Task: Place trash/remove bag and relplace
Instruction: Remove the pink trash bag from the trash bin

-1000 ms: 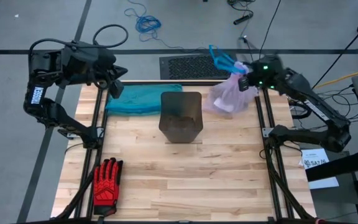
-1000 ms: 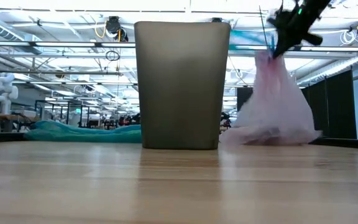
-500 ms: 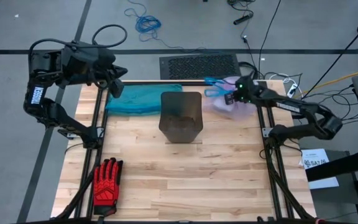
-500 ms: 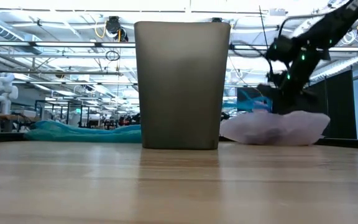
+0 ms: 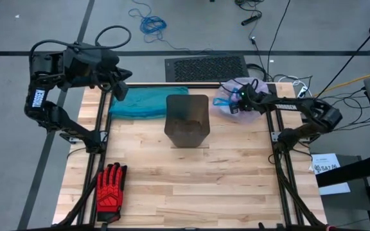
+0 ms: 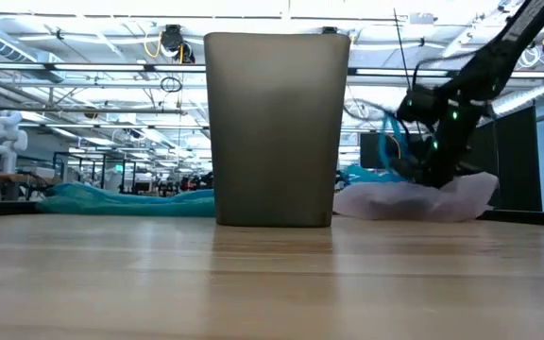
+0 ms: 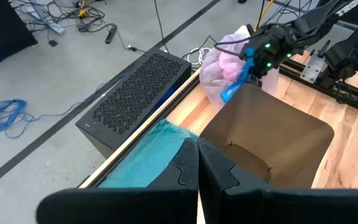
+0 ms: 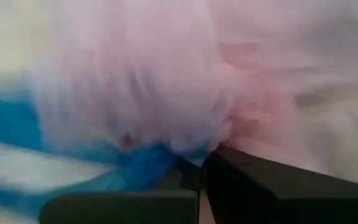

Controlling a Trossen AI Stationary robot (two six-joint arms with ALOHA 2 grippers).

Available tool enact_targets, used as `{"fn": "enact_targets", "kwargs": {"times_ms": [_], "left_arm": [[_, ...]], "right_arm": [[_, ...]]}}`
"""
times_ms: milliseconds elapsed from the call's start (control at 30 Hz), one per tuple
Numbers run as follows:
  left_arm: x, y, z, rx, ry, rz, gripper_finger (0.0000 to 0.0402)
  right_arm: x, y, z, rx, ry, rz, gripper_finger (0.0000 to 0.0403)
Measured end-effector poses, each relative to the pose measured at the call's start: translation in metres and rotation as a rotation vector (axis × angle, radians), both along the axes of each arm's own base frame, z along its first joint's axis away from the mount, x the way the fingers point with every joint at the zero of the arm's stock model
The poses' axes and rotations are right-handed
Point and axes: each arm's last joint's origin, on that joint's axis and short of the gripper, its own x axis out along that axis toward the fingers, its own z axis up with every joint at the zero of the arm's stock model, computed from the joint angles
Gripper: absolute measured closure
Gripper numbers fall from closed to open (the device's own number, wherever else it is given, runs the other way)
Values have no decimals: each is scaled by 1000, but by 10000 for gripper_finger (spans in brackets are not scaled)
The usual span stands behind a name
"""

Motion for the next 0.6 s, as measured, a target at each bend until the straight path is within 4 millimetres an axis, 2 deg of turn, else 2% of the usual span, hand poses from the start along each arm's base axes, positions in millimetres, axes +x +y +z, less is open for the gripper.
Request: {"fn": "enact_targets", "kwargs": {"times_ms": [100,333,500,600], "left_arm": [[0,0,0,8,5,-6,401],[7,2,-2,7,24,-8,401],[12,3,-4,0,35,-16,388],[15,4,-5,-4,41,-19,369]], "right_arm": [[3,2,28,-75,-54,35,403],[-7,13,89,-160,-87,64,403],[-14,19,113,-175,-88,72,403],[-16,21,118,-154,-60,58,390]]}}
